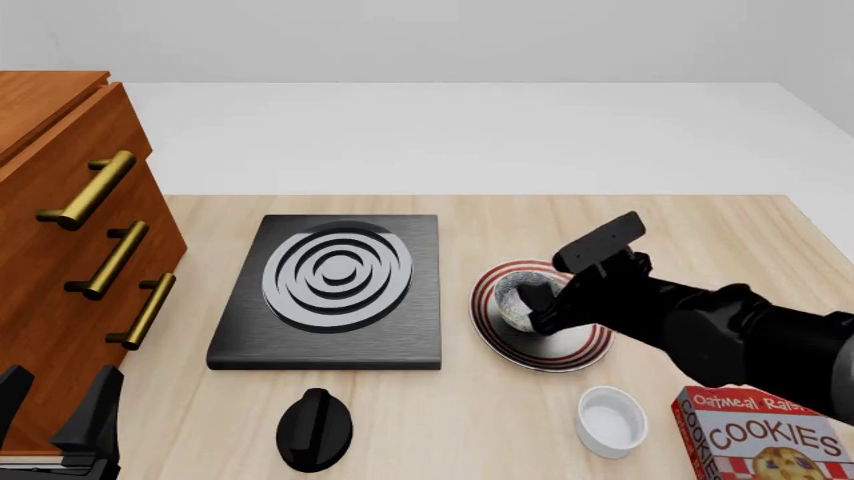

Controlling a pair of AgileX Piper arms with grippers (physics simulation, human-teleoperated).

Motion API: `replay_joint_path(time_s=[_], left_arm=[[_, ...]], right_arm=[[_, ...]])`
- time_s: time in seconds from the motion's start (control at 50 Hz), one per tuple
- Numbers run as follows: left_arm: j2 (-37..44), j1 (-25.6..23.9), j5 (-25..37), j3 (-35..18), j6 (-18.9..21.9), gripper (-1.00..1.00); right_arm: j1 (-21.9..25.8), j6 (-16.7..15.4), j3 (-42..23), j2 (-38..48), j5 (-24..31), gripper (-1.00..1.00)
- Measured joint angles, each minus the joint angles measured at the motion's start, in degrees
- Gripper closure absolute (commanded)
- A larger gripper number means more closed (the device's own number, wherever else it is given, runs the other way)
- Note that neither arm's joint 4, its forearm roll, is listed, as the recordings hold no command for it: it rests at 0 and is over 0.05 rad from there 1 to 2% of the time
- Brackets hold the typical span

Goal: Pick the akita bowl on the ramekin and place it on the plate.

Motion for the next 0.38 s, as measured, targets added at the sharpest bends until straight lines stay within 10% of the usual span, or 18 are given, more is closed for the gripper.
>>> replay_joint_path(time_s=[0.38], left_arm=[[0.00, 0.00, 0.00, 0.00, 0.00, -1.00]], right_arm=[[-1.43, 9.02, 12.40, -10.10, -12.73, -1.00]])
